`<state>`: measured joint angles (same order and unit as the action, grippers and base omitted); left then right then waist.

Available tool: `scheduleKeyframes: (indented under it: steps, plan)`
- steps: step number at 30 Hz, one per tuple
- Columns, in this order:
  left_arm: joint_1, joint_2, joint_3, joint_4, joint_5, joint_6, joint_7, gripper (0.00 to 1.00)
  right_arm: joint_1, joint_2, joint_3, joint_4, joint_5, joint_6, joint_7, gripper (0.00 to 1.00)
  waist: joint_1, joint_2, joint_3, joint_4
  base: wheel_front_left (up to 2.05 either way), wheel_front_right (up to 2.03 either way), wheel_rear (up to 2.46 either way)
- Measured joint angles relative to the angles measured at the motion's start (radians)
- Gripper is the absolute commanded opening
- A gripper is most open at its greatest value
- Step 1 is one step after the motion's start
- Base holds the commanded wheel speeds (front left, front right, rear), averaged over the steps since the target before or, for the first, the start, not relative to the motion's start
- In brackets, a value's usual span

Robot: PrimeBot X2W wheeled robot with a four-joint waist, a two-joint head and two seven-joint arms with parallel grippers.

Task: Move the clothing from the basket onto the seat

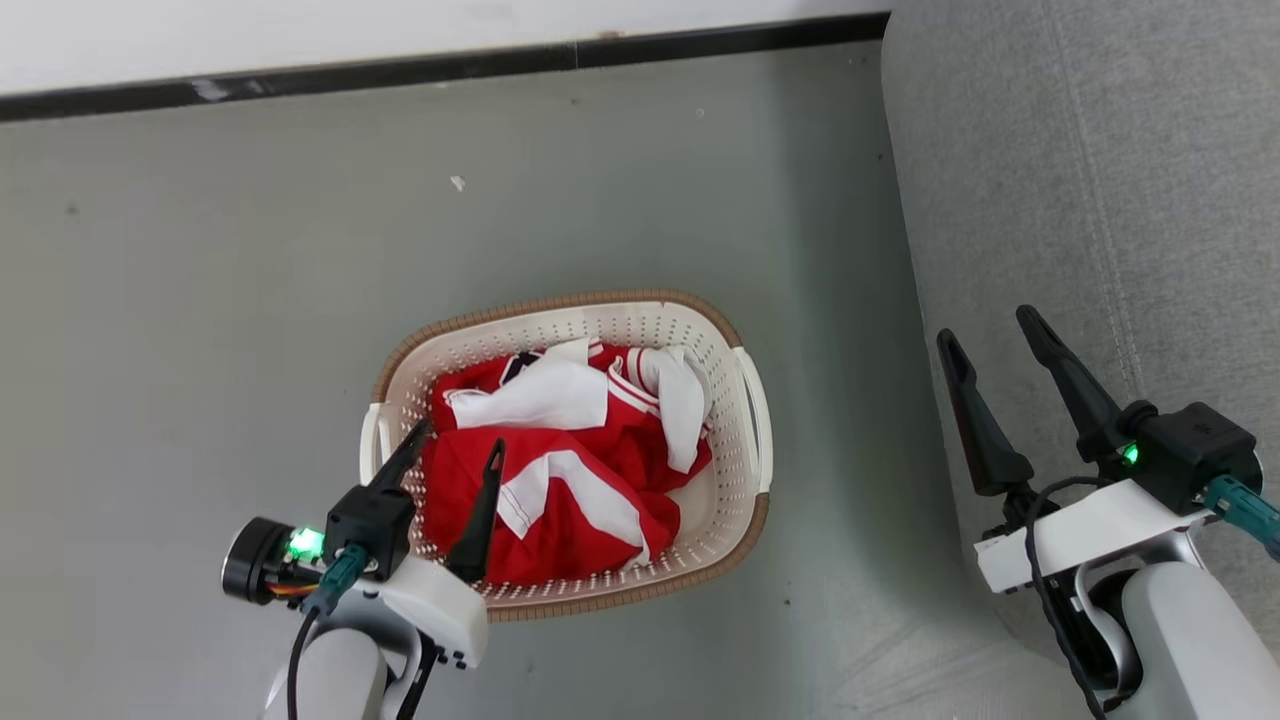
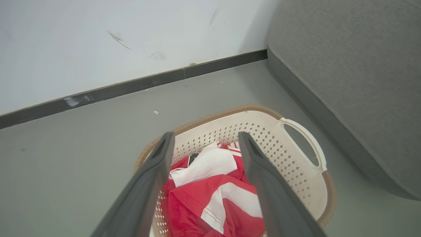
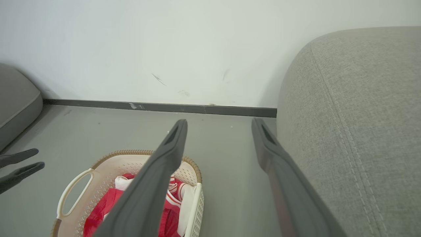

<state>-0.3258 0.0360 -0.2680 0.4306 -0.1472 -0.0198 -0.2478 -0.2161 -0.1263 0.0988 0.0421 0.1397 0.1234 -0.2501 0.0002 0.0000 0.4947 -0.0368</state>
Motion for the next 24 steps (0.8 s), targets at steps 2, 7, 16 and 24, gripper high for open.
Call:
scheduleKeyframes:
  steps: [2,7,16,24]
  plan:
    - [-0.017,0.000,-0.006,0.014,0.000,0.000,0.002,1.00,-0.005,-0.001,0.004,-0.005,0.000,0.000,-0.001,1.00,0.0000,0.0000,0.016,-0.002,0.00,0.00,0.00]
    - [-0.055,-0.001,-0.008,0.053,0.010,0.000,0.018,1.00,-0.030,-0.001,0.004,-0.028,0.000,0.000,-0.001,1.00,0.0000,0.0000,0.054,-0.009,0.00,0.00,0.00]
    - [-0.119,-0.002,-0.019,0.114,0.009,0.000,0.055,1.00,-0.049,-0.004,0.016,-0.045,0.000,0.000,-0.001,1.00,0.0000,0.0000,0.112,-0.022,0.00,0.00,0.00]
    - [-0.177,-0.003,-0.025,0.173,-0.006,0.004,0.081,1.00,-0.080,-0.019,0.024,-0.063,0.000,0.000,-0.001,1.00,0.0000,0.0000,0.166,-0.034,0.00,0.00,0.00]
